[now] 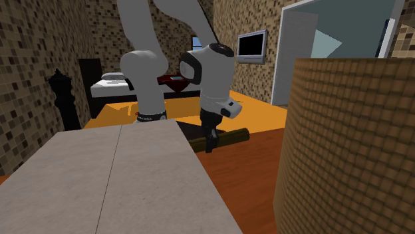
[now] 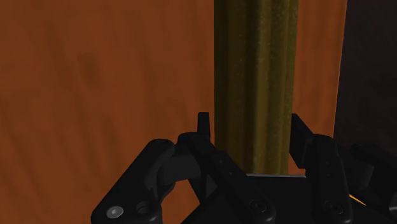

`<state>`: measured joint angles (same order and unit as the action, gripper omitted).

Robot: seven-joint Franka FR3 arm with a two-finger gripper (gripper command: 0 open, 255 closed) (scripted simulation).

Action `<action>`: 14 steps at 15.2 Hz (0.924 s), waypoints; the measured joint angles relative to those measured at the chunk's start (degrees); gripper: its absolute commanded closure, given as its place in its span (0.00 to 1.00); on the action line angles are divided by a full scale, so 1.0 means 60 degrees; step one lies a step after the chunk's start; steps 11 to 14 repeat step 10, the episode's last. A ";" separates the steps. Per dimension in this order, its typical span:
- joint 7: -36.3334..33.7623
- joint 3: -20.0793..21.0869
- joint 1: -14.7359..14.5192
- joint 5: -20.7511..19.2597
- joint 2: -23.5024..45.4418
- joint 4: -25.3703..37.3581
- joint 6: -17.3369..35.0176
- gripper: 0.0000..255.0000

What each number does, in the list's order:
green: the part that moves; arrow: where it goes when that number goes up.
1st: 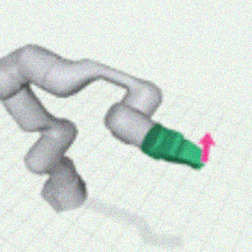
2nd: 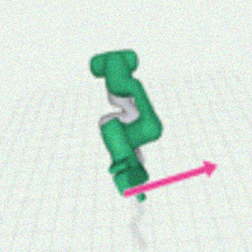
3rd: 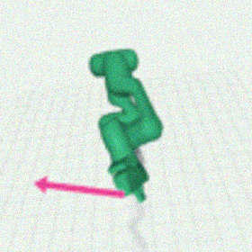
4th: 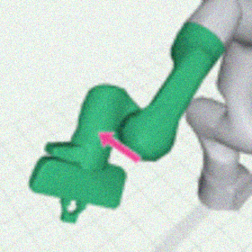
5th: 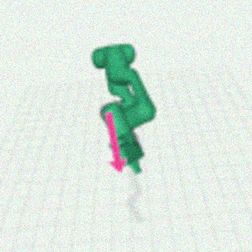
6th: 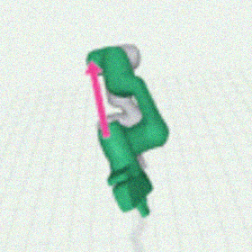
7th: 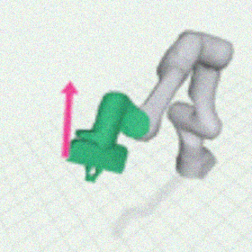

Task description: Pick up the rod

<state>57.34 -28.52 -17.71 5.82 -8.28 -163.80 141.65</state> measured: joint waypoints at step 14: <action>-0.0950 0.0310 0.0574 -0.1133 -0.1721 0.0141 -0.1704 1.00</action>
